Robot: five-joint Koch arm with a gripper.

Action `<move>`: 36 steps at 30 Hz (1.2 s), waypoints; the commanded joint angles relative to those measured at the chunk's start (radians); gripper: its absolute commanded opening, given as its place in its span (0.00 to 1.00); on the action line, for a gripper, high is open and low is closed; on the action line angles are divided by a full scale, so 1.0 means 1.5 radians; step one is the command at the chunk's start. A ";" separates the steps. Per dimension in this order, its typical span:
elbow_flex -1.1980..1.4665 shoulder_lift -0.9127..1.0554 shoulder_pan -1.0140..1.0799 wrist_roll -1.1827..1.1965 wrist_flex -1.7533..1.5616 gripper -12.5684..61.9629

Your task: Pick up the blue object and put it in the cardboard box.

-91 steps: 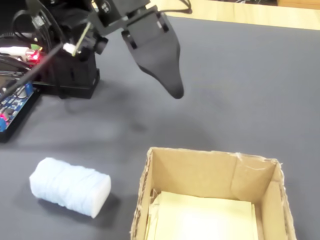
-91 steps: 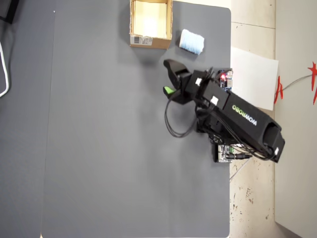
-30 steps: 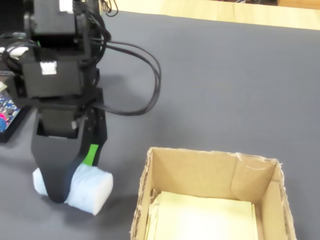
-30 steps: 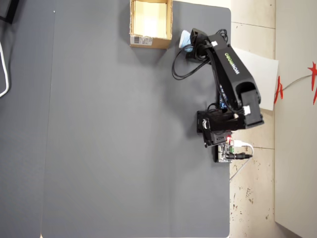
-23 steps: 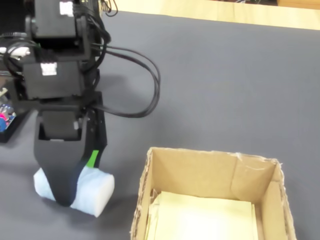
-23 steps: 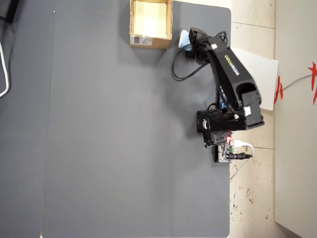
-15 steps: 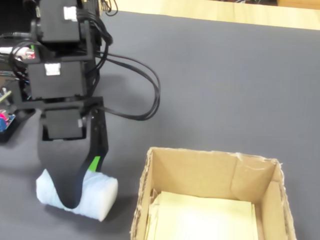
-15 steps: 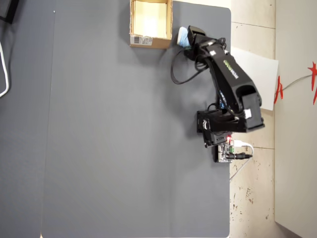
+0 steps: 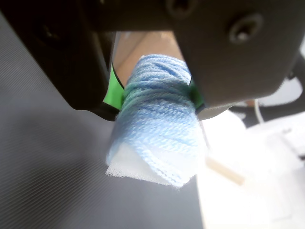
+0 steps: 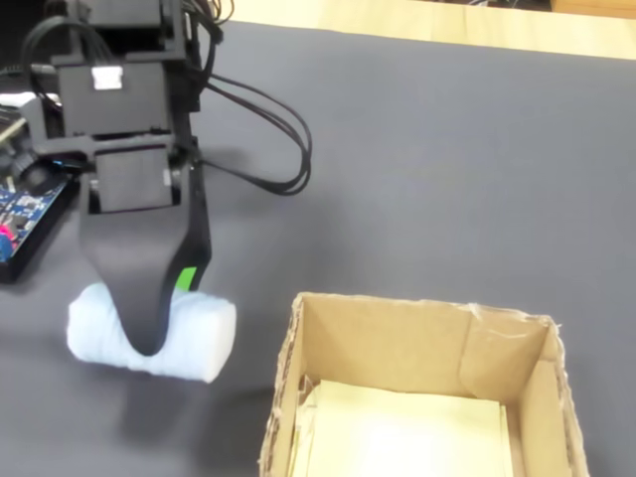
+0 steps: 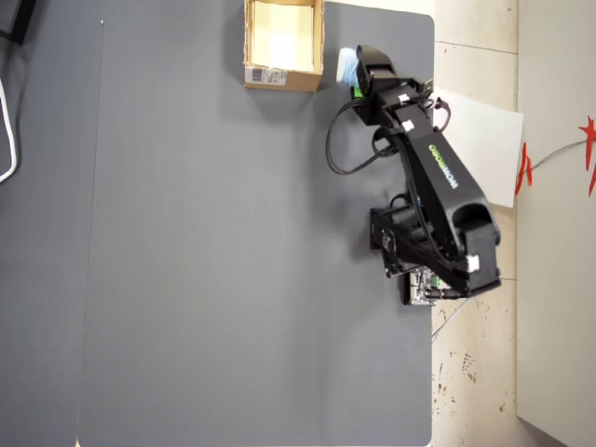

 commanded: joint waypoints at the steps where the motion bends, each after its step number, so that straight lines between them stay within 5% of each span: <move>1: -0.025 0.031 -0.008 0.042 -0.070 0.40; 23: -0.196 0.014 -0.217 0.092 -0.173 0.40; 30: -0.284 -0.105 -0.294 0.054 -0.132 0.41; 32: -0.345 -0.139 -0.296 0.055 -0.073 0.51; 36: -0.361 -0.146 -0.294 0.056 -0.059 0.55</move>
